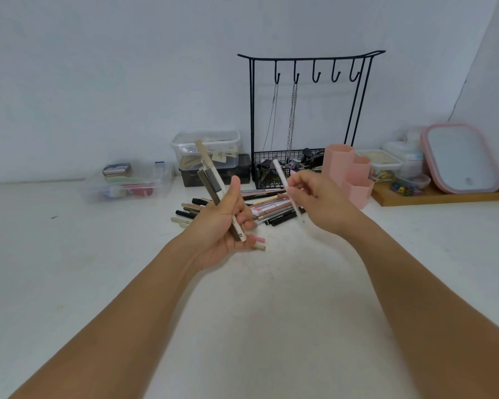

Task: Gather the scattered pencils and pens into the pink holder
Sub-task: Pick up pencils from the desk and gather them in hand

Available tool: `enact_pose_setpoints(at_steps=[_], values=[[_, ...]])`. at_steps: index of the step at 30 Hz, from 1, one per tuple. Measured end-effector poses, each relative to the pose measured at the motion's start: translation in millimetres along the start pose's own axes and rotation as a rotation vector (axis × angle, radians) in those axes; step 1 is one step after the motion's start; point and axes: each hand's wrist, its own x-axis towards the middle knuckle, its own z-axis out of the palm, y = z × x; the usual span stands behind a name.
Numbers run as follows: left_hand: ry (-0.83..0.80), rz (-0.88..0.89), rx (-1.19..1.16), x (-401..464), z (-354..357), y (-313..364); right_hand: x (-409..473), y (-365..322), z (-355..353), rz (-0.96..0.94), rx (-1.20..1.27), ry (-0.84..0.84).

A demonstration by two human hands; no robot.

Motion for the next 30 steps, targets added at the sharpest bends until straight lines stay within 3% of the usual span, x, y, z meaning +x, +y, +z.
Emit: enact_pose_setpoints(at_steps=[4, 9, 13, 20, 30], values=[[0.084, 0.021, 0.106, 2.0, 0.7, -2.1, -6.4, -25.9, 12.0, 0.076, 0.429, -0.059], [0.003, -0.008, 0.187, 4.2, 4.6, -9.3, -13.5, -44.1, 32.4, 0.062, 0.651, -0.111], [-0.058, -0.035, 0.226, 4.0, 7.0, -11.7, -14.8, -44.9, 35.7, 0.060, 0.605, -0.108], [-0.123, 0.073, 0.315, 5.6, -0.5, -15.9, -15.5, -45.9, 33.9, 0.056, 0.631, -0.073], [0.027, 0.045, 0.341, 0.6, 7.6, -12.9, -13.5, -37.0, 36.6, 0.015, 0.484, -0.059]])
